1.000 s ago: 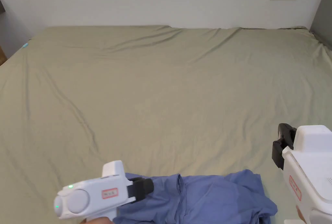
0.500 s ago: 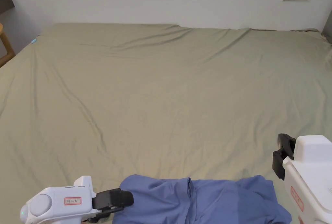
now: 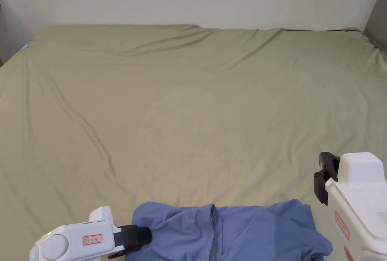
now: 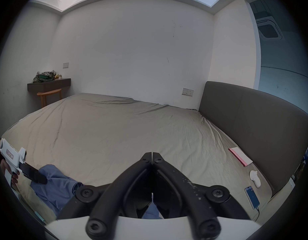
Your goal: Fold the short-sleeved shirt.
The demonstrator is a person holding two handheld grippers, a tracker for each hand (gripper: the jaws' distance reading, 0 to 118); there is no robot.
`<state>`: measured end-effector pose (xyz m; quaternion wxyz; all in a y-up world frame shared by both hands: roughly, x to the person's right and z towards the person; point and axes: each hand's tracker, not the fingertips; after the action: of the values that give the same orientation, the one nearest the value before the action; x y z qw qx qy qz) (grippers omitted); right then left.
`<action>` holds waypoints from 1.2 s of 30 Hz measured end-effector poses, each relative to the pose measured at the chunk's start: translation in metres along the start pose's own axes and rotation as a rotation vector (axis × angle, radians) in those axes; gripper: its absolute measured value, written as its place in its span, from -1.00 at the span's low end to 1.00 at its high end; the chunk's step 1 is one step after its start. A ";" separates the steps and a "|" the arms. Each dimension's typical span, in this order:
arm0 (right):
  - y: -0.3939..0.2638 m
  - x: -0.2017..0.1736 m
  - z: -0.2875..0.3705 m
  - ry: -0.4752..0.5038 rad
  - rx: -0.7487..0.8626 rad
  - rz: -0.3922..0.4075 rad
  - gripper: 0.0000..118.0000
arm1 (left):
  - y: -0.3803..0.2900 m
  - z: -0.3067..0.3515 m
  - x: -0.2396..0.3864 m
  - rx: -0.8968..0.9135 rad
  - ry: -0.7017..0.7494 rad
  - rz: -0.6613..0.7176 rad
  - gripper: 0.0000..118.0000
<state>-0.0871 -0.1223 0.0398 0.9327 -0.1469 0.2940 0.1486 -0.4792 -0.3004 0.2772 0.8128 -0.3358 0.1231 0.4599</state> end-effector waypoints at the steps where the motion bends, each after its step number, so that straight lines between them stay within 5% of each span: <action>1: 0.001 0.000 0.000 0.000 0.001 0.000 -0.98 | 0.002 0.006 0.003 0.004 0.016 -0.006 -0.78; 17: 0.012 -0.010 0.006 0.047 0.050 -0.008 -0.98 | 0.030 0.141 -0.015 0.151 0.269 -0.046 -0.81; 28: 0.011 0.010 0.013 0.040 0.063 -0.028 -0.98 | 0.022 0.060 0.165 0.038 0.133 -0.306 -0.81; 36: 0.000 0.040 0.019 -0.011 0.056 -0.054 -0.98 | -0.025 -0.062 0.235 -0.154 0.213 -0.456 -0.81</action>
<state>-0.0461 -0.1081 0.0315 0.9417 -0.1277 0.2887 0.1161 -0.3230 -0.1943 0.1225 0.8498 -0.4623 0.0937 0.2352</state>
